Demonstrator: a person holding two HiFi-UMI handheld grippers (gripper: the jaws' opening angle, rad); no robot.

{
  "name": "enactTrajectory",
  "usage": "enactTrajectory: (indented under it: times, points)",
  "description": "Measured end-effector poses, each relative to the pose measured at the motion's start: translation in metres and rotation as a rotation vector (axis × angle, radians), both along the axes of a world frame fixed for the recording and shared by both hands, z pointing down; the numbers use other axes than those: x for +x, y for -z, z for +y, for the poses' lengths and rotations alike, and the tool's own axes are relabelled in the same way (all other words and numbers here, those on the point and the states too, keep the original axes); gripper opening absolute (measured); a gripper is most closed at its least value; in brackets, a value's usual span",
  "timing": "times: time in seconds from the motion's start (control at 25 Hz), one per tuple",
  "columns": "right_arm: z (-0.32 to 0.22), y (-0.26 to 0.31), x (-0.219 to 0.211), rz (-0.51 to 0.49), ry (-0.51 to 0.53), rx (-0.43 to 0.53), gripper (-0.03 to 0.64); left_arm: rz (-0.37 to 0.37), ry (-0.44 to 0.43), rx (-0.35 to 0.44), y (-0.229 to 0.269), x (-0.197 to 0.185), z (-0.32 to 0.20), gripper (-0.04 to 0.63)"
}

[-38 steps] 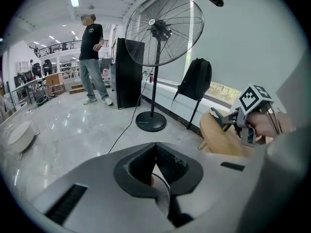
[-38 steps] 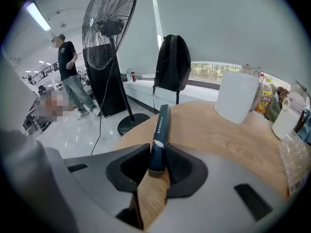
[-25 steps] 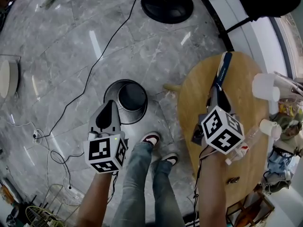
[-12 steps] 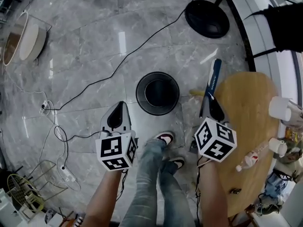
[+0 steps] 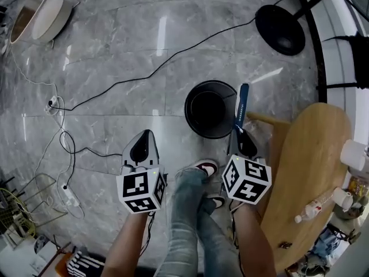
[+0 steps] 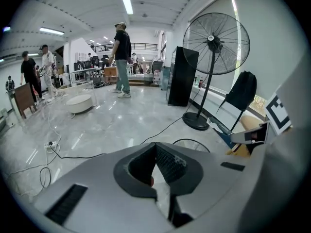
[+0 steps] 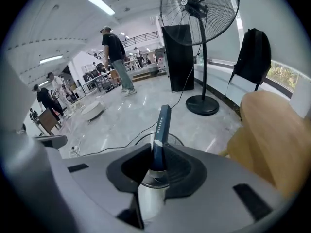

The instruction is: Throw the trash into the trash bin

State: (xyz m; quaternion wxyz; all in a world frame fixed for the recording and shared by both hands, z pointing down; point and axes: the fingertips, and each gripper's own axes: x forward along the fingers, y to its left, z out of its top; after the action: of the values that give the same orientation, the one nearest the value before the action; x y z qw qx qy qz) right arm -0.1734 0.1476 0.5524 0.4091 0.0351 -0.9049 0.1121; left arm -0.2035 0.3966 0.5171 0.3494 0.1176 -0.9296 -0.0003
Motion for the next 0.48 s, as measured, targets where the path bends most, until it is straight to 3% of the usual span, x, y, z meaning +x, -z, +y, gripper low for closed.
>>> enactTrajectory:
  times: [0.36, 0.48]
  points:
    - [0.032, -0.062, -0.012, 0.096, 0.049, -0.049, 0.099, 0.068, 0.038, -0.011, -0.048, -0.012, 0.026, 0.015]
    - [0.033, -0.071, -0.018, 0.108, 0.042, -0.075, 0.193, 0.079, 0.037, -0.016, -0.05, -0.02, 0.024, 0.015]
